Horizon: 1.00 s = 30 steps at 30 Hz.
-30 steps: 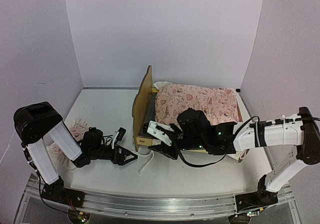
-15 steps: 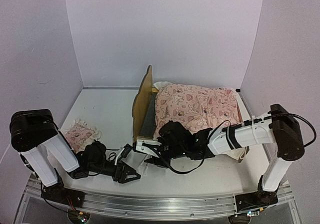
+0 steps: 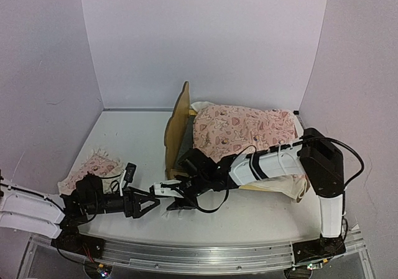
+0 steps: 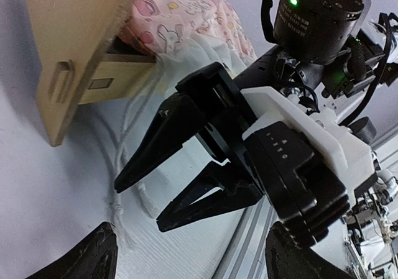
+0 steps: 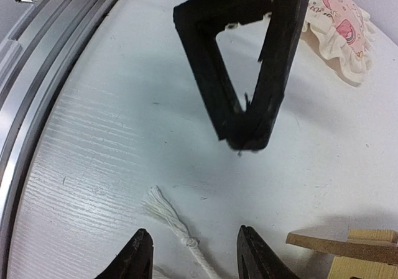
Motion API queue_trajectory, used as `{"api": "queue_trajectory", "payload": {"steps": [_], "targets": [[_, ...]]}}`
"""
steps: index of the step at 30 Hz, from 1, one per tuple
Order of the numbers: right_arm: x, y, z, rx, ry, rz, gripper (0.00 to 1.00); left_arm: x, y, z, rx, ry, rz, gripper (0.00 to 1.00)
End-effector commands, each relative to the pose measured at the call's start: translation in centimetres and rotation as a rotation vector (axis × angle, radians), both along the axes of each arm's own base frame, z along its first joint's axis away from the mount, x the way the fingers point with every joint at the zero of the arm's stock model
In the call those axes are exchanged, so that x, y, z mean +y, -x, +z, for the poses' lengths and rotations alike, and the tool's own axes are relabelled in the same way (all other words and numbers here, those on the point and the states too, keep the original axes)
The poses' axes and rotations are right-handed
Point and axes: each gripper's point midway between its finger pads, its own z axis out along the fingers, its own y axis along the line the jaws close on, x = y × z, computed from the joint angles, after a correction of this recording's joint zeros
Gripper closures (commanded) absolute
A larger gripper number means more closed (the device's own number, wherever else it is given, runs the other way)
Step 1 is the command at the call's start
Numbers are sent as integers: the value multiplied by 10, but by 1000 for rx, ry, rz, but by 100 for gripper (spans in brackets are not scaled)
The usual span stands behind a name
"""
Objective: Set up the pet bed
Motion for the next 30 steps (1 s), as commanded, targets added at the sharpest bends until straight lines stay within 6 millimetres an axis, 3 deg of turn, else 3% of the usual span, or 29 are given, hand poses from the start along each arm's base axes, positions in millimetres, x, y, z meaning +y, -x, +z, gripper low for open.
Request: {"api": "queue_trajectory", "payload": {"steps": [1, 3, 8, 11, 14, 17, 20, 23, 26, 28, 30], "targets": [[5, 15, -10, 82, 22, 98, 54, 36, -32, -8, 16, -93, 264, 17], [6, 12, -17, 90, 33, 92, 55, 47, -38, -1, 12, -91, 324, 16], [6, 8, -27, 101, 48, 86, 55, 90, -54, -6, 90, -141, 577, 16], [5, 6, -33, 97, 60, 86, 53, 101, -56, -7, 89, -167, 623, 14], [6, 3, -38, 93, 75, 73, 54, 99, -56, 1, 65, -171, 611, 14], [6, 0, -45, 80, 91, 60, 65, 96, -58, 9, 37, -188, 597, 14], [5, -9, -44, 51, 101, 19, 85, 92, -60, 17, 19, -196, 586, 14], [8, -20, -20, 14, 68, -43, 93, 83, -61, 26, -9, -182, 546, 12], [7, -29, 41, -9, -24, -132, 98, 69, -62, 32, -32, -175, 494, 10], [-7, -26, 70, -9, -54, -174, 99, 57, -62, 33, -37, -176, 446, 10], [-28, -15, 80, 14, -51, -187, 100, 40, -61, 33, -43, -182, 376, 11]]}}
